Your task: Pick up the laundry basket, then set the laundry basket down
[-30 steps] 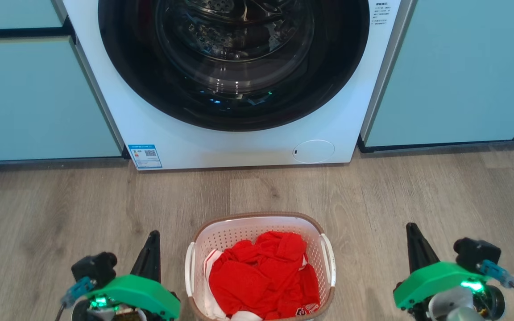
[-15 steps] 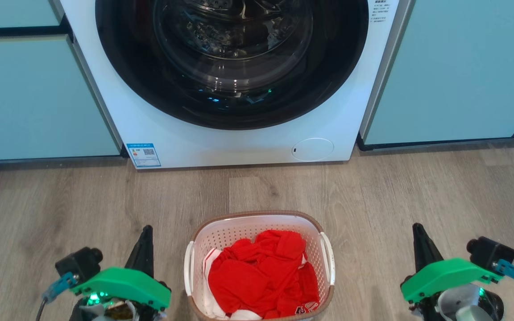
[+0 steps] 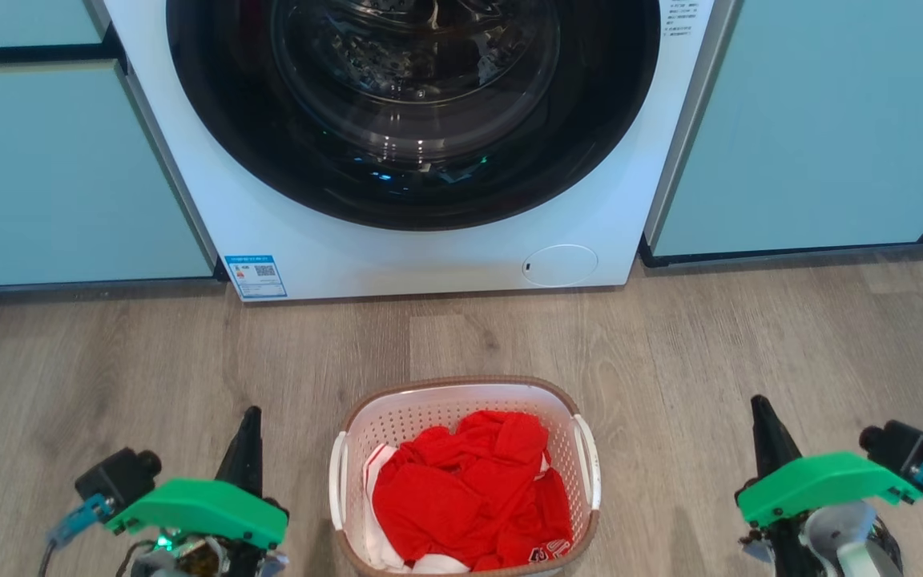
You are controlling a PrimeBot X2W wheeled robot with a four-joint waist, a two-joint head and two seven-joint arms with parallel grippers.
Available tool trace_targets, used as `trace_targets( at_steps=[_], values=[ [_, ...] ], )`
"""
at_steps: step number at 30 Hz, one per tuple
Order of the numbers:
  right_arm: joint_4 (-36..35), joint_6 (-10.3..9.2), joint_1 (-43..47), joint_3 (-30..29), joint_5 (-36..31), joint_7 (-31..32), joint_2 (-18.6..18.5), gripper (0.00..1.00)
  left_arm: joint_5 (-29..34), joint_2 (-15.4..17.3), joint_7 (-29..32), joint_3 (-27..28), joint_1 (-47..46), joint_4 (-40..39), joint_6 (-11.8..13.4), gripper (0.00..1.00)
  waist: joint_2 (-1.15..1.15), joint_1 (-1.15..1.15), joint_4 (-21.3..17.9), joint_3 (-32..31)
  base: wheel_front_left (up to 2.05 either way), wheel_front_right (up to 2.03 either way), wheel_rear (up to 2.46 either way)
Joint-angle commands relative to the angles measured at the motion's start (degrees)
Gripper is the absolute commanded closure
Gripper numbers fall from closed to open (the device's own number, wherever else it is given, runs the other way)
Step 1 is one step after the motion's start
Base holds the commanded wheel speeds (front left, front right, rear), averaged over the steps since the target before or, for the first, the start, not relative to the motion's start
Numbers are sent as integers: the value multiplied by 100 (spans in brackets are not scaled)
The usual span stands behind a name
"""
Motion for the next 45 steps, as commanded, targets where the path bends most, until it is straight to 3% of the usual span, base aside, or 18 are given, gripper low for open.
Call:
trace_targets(
  at_steps=[1, 45],
  values=[
    [-230, 18, -312, -14, 205, 32, -87, 100, -189, 51, 41, 179, -372, -207, -53, 100, 0, 0, -3, 5, 0, 0, 0],
    [-300, 31, -446, -496, 3032, 745, -88, 100, -2821, 53, 763, 923, -582, -234, -293, 100, 0, 0, -73, 116, 0, 0, 0]
  ],
)
